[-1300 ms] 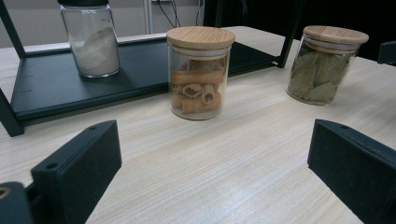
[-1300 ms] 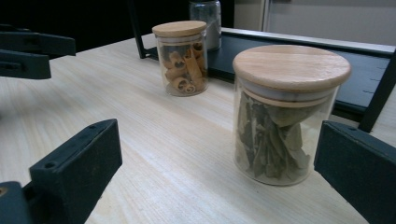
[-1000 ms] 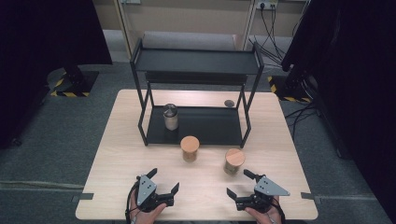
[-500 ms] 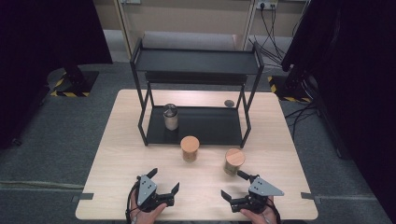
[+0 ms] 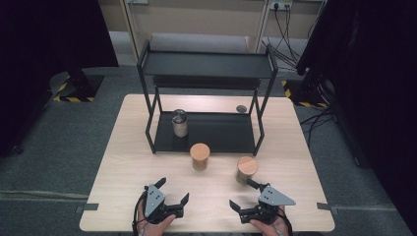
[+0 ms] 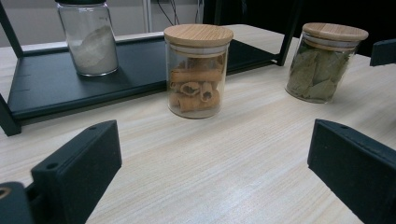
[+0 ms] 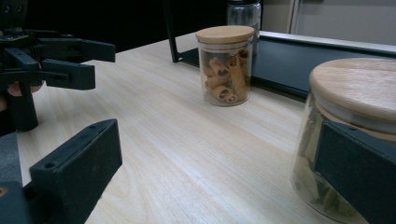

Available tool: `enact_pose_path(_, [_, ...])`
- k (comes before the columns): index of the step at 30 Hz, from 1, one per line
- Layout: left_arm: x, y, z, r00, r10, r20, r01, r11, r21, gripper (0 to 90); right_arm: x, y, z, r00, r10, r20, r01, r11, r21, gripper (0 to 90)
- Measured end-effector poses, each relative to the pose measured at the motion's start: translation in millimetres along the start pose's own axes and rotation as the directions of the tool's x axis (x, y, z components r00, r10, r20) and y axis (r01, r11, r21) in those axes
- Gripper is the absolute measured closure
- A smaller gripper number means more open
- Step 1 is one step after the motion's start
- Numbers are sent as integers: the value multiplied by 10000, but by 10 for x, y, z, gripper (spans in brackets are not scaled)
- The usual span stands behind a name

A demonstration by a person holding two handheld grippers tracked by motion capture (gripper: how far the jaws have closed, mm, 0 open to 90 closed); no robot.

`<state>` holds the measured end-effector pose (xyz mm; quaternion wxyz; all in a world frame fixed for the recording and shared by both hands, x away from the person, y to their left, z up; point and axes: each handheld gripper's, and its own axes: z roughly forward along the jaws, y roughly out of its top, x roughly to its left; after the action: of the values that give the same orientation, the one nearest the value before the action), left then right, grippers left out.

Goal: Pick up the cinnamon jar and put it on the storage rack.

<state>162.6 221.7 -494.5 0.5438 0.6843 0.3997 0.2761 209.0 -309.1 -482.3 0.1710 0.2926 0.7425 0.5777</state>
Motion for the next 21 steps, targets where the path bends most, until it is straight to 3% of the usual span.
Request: enact_pose_path(21, [10, 3, -7, 10000, -14, 13, 14, 10000, -15, 24, 47, 71, 181, 9996, -144, -233, 144, 9999, 15, 15])
